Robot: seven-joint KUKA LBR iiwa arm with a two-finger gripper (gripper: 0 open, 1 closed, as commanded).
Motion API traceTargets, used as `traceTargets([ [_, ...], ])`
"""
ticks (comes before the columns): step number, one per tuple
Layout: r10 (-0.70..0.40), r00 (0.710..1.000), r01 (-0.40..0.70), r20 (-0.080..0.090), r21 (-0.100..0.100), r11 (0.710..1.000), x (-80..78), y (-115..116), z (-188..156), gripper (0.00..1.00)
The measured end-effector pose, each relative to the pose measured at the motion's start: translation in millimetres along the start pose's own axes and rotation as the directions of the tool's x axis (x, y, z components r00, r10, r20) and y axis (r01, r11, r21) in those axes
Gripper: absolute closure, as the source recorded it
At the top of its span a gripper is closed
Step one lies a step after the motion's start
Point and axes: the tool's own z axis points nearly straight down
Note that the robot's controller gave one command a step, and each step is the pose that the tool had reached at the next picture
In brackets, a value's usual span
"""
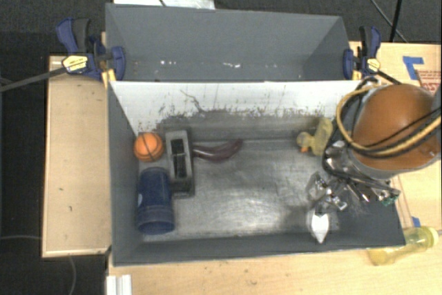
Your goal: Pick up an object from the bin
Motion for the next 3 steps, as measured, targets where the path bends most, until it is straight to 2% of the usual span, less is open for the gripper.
traceTargets([
  [1, -0.028, 1.000, 0.028, 0.003, 0.003, 1.000, -47.0, 10.7, -43.9, 1.00],
  [2, -0.144, 0.990, 0.144, 0.001, 0.002, 0.990, -7.0, -23.8, -154.5, 1.00],
  [3, -0.142, 0.990, 0.142, 0.001, 0.001, 0.990, -7.0, -23.8, -154.4, 1.00],
])
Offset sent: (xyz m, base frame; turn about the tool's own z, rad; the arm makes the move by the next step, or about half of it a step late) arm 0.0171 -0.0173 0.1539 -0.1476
